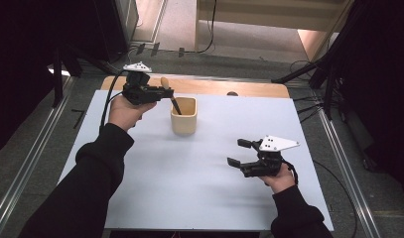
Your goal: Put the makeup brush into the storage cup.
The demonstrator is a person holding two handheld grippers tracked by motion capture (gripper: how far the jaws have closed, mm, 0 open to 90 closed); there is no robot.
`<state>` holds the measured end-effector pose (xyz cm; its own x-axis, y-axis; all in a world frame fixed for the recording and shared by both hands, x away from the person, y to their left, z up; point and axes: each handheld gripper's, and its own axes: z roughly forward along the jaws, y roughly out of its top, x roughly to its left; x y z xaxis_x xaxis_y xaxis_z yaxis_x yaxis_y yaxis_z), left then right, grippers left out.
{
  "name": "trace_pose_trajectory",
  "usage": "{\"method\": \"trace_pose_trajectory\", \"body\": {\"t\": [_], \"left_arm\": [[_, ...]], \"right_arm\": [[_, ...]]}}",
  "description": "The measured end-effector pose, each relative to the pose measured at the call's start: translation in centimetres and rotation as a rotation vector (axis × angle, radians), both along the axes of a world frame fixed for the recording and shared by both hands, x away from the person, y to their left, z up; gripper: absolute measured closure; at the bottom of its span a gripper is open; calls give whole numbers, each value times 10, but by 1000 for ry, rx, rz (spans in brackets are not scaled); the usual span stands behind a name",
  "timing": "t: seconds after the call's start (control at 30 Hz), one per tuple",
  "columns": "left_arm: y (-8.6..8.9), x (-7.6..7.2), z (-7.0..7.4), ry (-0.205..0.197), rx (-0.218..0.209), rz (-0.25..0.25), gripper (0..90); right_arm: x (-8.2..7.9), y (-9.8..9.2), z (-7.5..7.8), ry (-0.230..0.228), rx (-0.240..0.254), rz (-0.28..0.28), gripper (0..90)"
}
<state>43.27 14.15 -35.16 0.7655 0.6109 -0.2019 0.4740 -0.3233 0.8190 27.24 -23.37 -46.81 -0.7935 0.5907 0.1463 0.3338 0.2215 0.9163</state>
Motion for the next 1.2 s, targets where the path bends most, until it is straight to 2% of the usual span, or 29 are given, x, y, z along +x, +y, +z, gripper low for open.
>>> {"method": "trace_pose_trajectory", "body": {"t": [0.17,0.2,0.27,0.3,0.47,0.6,0.8,1.03,1.2], "left_arm": [[0,0,-1,1,6,-2,771],[0,1,-1,6,-7,-7,759],[1,3,-1,24,-25,-16,602],[1,3,-1,28,-16,-9,541],[4,3,-2,34,-1,-19,389],[7,3,-1,23,-4,-36,323],[12,-1,2,16,19,-55,277],[21,-9,2,-5,23,-59,266],[29,-15,0,-5,10,-61,260]], "right_arm": [[0,0,0,3,0,-1,210],[0,0,0,0,0,0,210],[0,0,0,2,2,2,210],[0,0,0,1,2,2,210],[0,-1,0,7,8,2,210],[0,-1,0,5,9,2,210],[0,-1,0,6,10,6,210],[0,-2,0,7,12,5,210],[0,-2,1,14,16,2,210]]}}
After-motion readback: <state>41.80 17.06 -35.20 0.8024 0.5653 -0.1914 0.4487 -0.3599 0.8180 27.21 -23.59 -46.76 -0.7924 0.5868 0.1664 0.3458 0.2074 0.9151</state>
